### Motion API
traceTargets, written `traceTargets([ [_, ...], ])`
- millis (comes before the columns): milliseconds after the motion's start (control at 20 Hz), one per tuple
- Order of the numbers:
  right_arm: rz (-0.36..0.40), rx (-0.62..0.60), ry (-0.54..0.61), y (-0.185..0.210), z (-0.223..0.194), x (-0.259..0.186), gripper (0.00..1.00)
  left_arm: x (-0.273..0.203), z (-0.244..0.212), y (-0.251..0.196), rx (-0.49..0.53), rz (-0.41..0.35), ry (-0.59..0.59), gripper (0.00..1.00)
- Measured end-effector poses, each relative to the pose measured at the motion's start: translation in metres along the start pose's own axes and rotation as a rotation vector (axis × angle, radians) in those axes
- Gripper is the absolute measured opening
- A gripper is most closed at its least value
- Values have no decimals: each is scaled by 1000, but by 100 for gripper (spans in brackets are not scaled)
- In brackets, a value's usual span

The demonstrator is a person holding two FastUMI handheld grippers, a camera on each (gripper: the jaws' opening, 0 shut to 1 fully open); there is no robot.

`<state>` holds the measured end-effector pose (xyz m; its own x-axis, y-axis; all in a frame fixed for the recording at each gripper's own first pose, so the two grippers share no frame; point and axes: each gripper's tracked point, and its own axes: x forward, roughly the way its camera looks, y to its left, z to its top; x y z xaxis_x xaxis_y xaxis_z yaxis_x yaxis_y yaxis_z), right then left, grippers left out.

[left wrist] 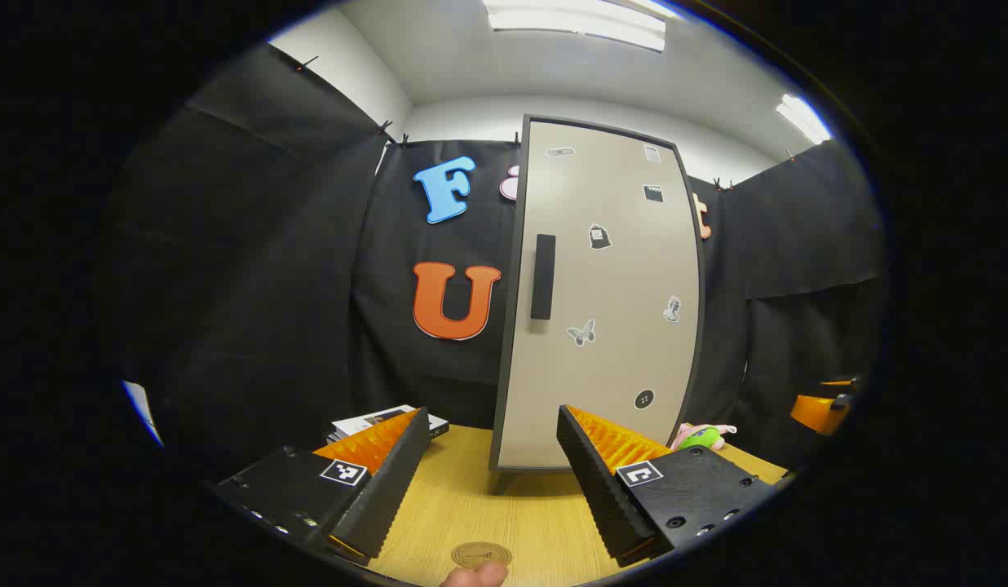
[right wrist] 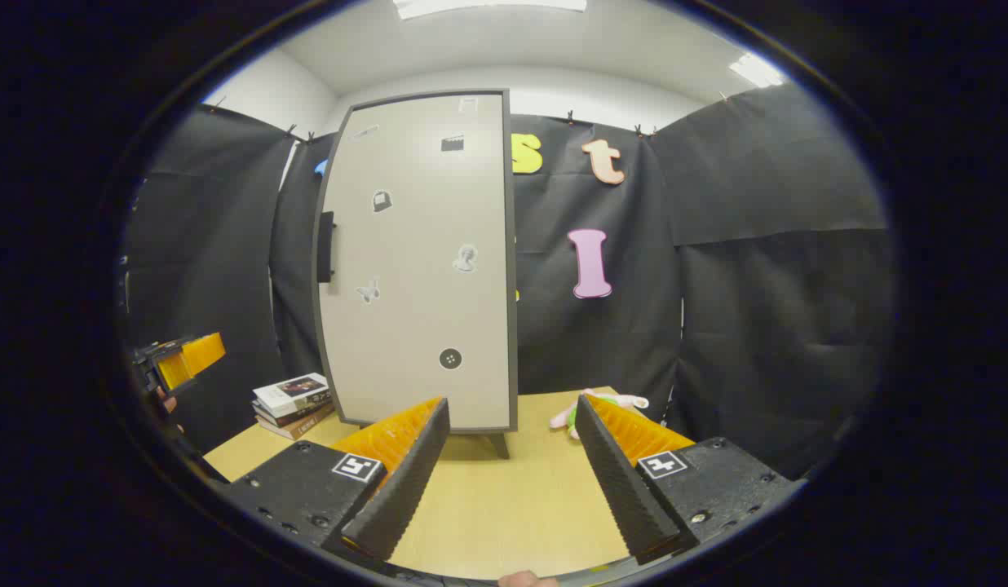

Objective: Open the cabinet door with the right hand, grasp the bottle in the cabinet with the left hand and place it on the coaster, then close the cabinet door with the right hand.

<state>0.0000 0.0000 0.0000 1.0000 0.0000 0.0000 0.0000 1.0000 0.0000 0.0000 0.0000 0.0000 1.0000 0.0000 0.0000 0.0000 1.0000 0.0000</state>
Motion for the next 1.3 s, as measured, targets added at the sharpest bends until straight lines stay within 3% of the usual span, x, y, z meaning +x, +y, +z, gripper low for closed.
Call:
traceTargets([
  [450,-24,9,0,5,1,15,96,17,1,5,16,-13,-14,95],
  [500,-31,11,1,5,1,17,100,18,1,6,25,-12,-20,95],
  [550,-38,13,2,3,0,19,96,20,-1,6,32,-16,-19,95],
  [600,-42,14,4,3,-1,20,100,21,-2,6,34,-19,-16,95],
  [900,-45,18,1,7,-1,25,96,24,1,4,35,-31,-22,95],
  [1100,-19,13,2,16,-1,24,100,20,2,4,41,-26,-32,95],
  [1300,66,-25,-24,40,24,34,100,13,4,5,48,-22,-35,95],
])
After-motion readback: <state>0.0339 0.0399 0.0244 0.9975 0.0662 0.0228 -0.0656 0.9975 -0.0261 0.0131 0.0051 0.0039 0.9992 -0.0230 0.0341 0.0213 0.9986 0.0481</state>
